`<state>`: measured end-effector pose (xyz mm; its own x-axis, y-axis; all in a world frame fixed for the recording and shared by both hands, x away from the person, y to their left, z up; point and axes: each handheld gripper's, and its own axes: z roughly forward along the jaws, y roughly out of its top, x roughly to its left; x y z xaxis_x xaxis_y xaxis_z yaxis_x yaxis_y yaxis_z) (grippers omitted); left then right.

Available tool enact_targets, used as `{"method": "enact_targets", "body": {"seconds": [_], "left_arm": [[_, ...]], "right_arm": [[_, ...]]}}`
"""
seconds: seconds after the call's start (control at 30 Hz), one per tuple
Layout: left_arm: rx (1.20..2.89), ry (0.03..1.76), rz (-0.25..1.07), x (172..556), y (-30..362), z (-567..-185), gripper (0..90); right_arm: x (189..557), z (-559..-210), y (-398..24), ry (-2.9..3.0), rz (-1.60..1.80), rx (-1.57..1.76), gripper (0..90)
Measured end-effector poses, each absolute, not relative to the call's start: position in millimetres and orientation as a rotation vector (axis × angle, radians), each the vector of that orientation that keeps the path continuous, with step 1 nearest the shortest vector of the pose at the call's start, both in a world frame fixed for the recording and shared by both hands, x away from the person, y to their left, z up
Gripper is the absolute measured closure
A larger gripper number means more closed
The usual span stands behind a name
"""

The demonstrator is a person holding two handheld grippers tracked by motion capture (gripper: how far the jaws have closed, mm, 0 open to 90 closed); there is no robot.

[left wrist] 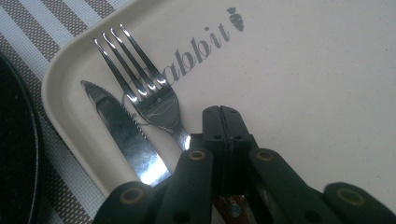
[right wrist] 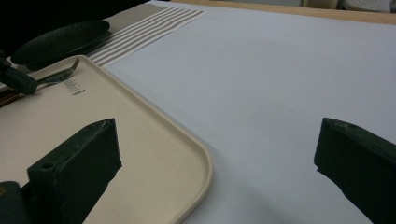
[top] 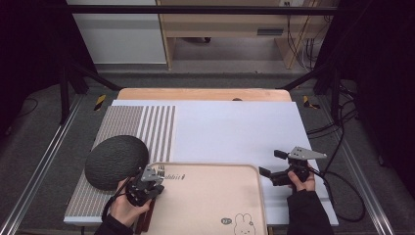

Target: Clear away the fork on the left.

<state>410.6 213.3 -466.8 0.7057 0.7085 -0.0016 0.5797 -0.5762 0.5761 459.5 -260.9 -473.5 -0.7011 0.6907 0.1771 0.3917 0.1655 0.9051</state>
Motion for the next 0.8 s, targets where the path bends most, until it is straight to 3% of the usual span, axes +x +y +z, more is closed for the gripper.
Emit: {"method": "enact_targets", "body": {"seconds": [0.27, 0.8], "left_arm": [[2.352, 0.984, 0.309, 410, 215, -466, 86.0], [2.248, 0.905, 0.372, 411, 228, -450, 41.9]], "right_arm": [[459, -473, -261, 2.169, 1.549, 1.042, 0.5], [459, -473, -261, 2.169, 1.55, 1.043, 0.5]]}}
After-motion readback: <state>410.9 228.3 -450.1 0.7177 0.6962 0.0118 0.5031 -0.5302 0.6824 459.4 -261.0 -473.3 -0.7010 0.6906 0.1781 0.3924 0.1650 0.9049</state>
